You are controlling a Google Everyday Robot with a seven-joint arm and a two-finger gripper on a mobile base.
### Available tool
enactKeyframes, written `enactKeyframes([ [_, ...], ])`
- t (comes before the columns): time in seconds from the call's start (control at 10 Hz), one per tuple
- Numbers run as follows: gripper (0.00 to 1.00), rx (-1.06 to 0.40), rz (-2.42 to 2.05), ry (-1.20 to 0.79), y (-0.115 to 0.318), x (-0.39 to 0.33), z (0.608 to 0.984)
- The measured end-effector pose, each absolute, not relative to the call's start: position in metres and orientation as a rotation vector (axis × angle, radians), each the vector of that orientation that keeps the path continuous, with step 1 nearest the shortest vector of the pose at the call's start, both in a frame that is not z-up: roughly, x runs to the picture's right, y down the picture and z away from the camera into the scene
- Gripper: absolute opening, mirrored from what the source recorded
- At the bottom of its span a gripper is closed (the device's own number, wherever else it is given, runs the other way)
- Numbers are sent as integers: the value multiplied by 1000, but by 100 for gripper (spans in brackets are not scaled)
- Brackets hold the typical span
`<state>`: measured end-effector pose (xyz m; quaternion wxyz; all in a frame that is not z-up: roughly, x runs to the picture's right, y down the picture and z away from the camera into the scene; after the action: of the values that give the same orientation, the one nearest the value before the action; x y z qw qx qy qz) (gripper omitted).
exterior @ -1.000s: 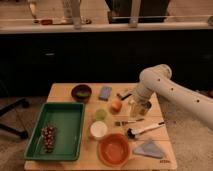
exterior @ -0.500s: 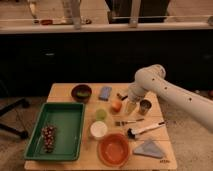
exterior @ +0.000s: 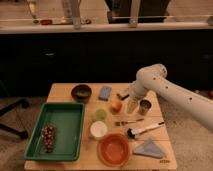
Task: Wipe tray with eraser
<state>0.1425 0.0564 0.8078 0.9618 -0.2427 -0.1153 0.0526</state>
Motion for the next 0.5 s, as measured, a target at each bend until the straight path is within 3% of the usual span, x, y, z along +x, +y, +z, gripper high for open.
enactKeyframes([
  [0.5, 80, -416, 51, -212, 11, 175, 825],
])
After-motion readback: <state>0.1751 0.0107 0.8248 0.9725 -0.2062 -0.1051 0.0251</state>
